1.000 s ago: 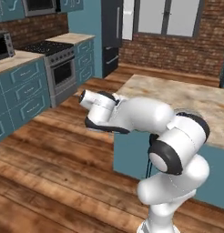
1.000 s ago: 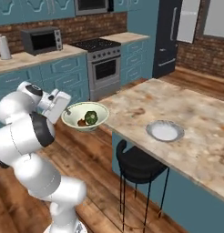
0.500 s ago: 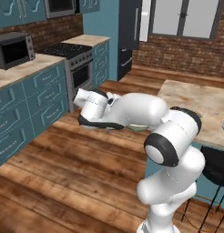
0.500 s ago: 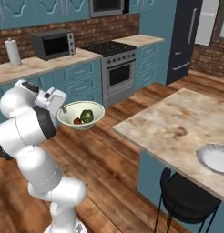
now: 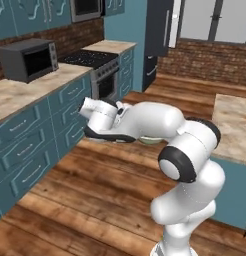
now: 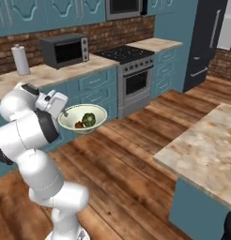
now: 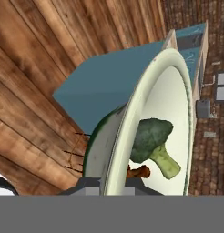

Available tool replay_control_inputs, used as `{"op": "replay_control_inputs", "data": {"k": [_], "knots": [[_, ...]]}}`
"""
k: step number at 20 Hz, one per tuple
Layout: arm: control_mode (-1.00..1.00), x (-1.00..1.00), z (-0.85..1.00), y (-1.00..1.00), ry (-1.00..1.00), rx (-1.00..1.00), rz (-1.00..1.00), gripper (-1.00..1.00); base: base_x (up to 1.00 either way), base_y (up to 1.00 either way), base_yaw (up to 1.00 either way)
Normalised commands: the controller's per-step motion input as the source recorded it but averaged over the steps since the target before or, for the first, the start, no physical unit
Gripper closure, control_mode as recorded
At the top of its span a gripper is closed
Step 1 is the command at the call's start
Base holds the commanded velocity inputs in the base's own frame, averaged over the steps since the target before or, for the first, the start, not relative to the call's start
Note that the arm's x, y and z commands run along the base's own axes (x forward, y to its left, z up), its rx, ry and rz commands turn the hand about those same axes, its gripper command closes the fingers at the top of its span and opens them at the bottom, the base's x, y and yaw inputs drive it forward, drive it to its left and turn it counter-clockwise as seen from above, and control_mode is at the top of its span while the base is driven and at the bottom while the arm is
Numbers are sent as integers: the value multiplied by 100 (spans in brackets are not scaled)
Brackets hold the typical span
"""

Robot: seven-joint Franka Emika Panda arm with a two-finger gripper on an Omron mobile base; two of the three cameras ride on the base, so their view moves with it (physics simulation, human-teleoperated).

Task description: Pick the chicken drumstick and broccoli from their plates and place them in the bowl. Then put the bowl in the fridge.

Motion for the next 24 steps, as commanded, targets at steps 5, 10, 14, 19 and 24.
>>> {"op": "replay_control_inputs", "data": {"k": [5, 10, 14, 19, 24], "knots": [[100, 0, 0, 0, 0, 0, 0, 100, 80, 37, -29], [100, 0, 0, 0, 0, 0, 0, 100, 77, 37, -33], [100, 0, 0, 0, 0, 0, 0, 100, 78, 36, -33], [100, 0, 0, 0, 0, 0, 0, 100, 70, 32, -39], [100, 0, 0, 0, 0, 0, 0, 100, 67, 32, -42]]}}
